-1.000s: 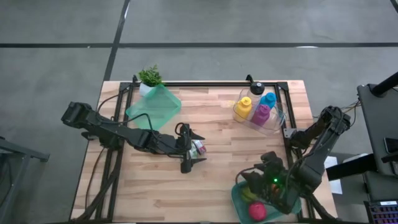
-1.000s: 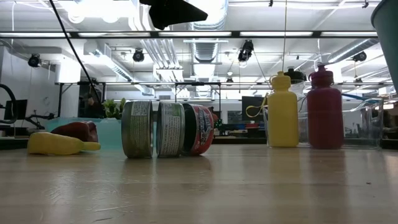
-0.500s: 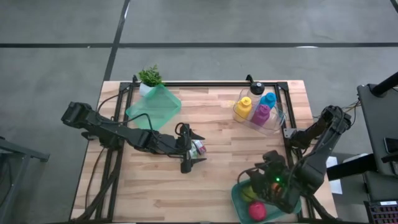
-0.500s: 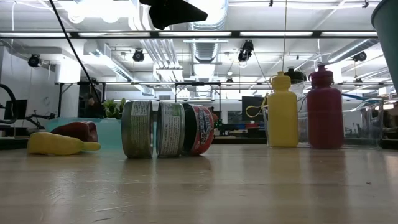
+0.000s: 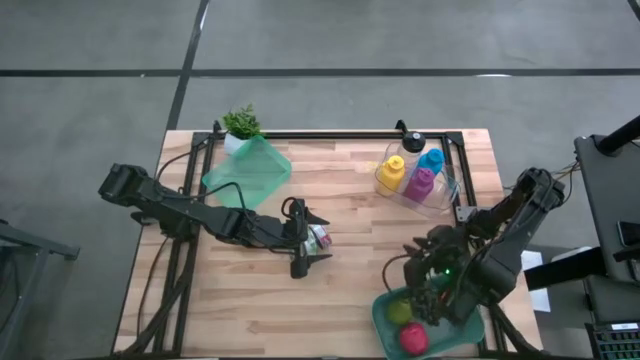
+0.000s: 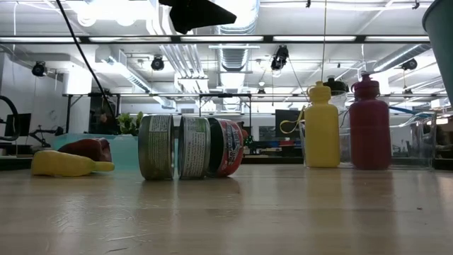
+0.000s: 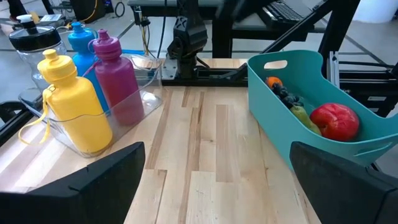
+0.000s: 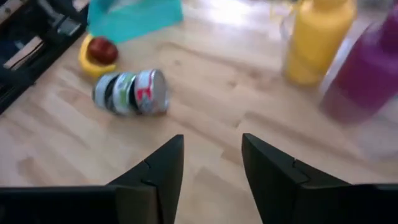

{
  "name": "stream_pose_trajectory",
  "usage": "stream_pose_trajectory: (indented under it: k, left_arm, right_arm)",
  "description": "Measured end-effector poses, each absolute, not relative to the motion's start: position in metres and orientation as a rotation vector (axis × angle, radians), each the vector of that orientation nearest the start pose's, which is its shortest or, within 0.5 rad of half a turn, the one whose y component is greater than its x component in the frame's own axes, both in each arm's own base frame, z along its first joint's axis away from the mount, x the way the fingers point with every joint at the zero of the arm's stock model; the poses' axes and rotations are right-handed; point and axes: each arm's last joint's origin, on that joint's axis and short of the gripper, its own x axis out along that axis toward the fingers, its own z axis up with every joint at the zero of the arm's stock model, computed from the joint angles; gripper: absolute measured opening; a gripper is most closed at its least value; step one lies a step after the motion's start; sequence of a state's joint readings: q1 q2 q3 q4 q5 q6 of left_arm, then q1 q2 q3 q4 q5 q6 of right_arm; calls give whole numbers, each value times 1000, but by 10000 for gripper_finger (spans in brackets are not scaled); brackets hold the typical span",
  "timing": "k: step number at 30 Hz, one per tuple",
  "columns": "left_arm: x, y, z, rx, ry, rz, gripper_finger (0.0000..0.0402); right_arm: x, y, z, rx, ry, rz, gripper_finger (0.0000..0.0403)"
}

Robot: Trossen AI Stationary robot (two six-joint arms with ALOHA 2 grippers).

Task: Pick & Place Food Item
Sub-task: Put the red apple into the dark green bin

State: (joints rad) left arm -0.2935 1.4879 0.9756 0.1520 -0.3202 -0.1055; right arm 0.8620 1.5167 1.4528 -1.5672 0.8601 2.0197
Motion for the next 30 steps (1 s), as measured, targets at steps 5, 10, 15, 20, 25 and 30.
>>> stream_pose_trajectory:
  k: [5,10,15,20,25,30]
  left_arm:
    - [319,-87,265,5,342,44,400]
    - [319,-87,265,4,341,44,400]
    - [319,-87,265,5,342,44,400]
    - [319,-87,265,5,342,44,400]
    - [319,-87,265,4,341,45,400]
    - [319,-87,265,4,341,45,400]
  right_arm:
    - [176,165,335,510,494,-800,137]
    - [167,152,350,427,455,-743,126]
    - [159,142,364,388,436,-678,125]
    - [161,142,377,321,322,-607,125]
    - [167,148,383,233,319,-530,125]
    - [167,149,382,169,341,-516,125]
